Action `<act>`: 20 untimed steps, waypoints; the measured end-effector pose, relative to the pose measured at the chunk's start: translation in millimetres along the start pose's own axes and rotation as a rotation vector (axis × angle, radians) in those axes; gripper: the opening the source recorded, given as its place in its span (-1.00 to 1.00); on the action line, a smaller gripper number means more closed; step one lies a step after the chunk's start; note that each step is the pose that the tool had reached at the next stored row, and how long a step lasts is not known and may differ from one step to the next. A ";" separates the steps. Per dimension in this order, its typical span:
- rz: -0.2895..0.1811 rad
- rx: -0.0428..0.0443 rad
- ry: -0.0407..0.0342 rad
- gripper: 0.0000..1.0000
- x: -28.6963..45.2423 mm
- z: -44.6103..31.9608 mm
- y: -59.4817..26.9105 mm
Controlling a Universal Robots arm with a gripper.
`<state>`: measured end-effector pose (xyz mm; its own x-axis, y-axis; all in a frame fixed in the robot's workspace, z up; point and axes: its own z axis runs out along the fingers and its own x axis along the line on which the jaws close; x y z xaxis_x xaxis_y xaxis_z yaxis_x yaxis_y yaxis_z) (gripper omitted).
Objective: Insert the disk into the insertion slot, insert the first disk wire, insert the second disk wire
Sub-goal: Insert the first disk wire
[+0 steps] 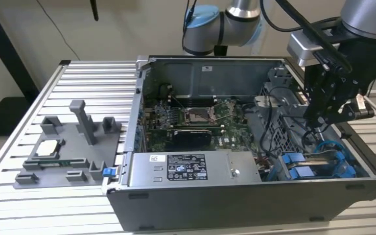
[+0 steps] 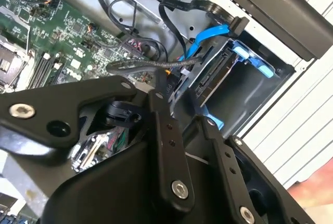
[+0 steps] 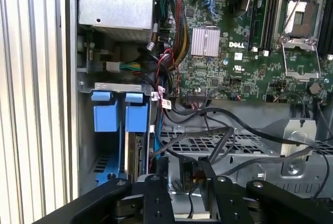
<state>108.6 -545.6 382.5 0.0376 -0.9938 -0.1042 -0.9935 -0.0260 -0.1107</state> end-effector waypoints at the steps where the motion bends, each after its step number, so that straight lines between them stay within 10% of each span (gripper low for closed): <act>1: 0.000 0.0000 0.0000 -1.00 0.0 0.0 0.0; 20: -0.001 -0.0001 0.0047 -1.00 0.0 0.1 0.0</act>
<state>108.6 -545.6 382.4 0.0382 -0.9943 -0.0994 -0.9935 -0.0271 -0.1107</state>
